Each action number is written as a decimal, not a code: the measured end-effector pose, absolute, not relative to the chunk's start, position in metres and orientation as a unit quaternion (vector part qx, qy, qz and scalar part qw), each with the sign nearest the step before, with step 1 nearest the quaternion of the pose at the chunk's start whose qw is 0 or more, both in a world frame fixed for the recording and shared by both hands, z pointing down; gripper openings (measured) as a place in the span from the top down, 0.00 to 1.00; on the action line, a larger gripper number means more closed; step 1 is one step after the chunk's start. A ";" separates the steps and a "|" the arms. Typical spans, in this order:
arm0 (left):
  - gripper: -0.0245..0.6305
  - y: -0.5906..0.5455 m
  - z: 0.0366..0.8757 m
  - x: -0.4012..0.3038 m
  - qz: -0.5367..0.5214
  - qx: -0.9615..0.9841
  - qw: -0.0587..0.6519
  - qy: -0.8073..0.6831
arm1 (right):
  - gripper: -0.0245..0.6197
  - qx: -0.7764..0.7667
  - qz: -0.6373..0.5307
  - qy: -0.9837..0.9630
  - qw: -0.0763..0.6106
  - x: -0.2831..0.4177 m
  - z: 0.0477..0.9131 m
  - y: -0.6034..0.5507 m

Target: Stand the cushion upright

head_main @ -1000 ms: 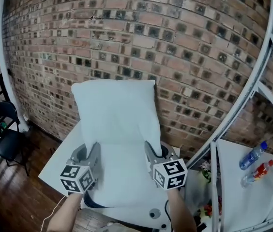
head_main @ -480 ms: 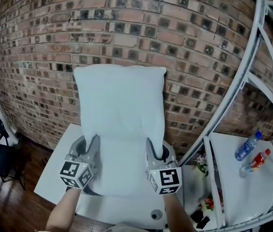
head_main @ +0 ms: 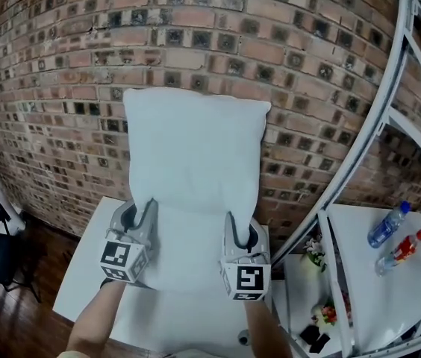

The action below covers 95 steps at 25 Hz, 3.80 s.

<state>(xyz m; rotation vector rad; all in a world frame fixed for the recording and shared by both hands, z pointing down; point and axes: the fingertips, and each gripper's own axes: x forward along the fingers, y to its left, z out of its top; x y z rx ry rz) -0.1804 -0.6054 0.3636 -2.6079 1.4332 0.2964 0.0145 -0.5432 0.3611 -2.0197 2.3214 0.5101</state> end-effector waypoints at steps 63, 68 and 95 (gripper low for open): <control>0.72 -0.544 0.415 -0.196 0.029 -0.842 0.054 0.535 | 0.62 -0.648 0.066 0.758 -0.044 0.017 0.425 -0.516; 0.72 -0.510 0.413 -0.180 0.024 -0.838 0.054 0.543 | 0.64 -0.633 0.066 0.771 -0.041 0.013 0.420 -0.489; 0.91 -0.296 0.446 -0.096 0.024 -0.831 0.005 0.556 | 0.92 -0.575 0.040 0.817 -0.028 -0.001 0.442 -0.301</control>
